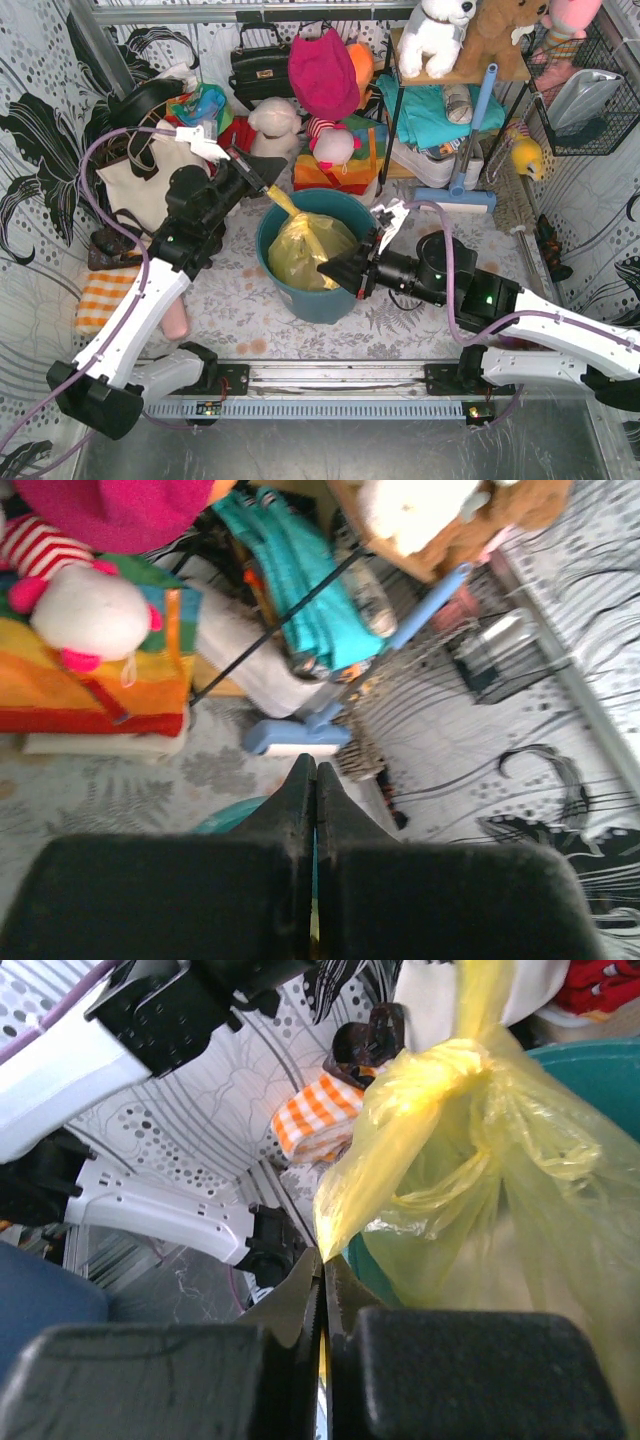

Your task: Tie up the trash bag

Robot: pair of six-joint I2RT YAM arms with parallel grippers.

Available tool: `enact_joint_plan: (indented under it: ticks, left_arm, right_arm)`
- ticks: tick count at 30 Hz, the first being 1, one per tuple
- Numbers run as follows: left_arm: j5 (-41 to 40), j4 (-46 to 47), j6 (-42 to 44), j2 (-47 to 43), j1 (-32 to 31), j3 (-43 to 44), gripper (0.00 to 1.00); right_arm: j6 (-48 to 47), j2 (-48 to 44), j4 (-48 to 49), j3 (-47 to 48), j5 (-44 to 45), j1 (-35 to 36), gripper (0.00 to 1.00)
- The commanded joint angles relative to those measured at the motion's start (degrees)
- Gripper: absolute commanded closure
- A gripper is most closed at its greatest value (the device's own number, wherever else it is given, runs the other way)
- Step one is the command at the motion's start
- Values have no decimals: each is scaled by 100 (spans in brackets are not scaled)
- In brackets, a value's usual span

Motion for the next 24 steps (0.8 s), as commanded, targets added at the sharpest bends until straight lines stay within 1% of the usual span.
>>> enact_joint_plan:
  ticks: [1, 7, 10, 11, 14, 16, 17, 19, 20, 24]
  left_arm:
    - [-187, -212, 747, 286, 23, 44, 100]
    - [-516, -419, 1119, 381, 18, 11, 100]
    - [-613, -685, 1189, 300, 18, 248, 100]
    - [-657, -886, 1207, 274, 25, 389, 95]
    - [-730, -1612, 1247, 168, 54, 965, 60]
    - [-764, -1989, 1124, 26, 53, 1191, 42]
    - [-776, -2124, 1004, -77, 73, 1249, 35]
    - [-755, -2423, 814, -271, 110, 1291, 26]
    - [-704, -2573, 727, -344, 146, 1309, 23]
    - [-239, -3083, 441, -553, 325, 1304, 18]
  right_arm:
    - [19, -84, 217, -315, -440, 23, 100]
    - [180, 3, 225, -457, -522, 23, 100]
    - [140, 62, 113, -395, -381, 27, 100]
    - [112, 73, 78, -369, -292, 23, 100]
    - [75, 63, 73, -343, -145, 23, 100]
    - [75, 38, 114, -359, -78, 23, 100]
    - [77, 19, 145, -372, -55, 25, 100]
    - [72, 3, 176, -378, -14, 30, 100]
    - [67, -5, 194, -378, 7, 24, 100]
    - [53, -15, 245, -386, 52, 28, 100]
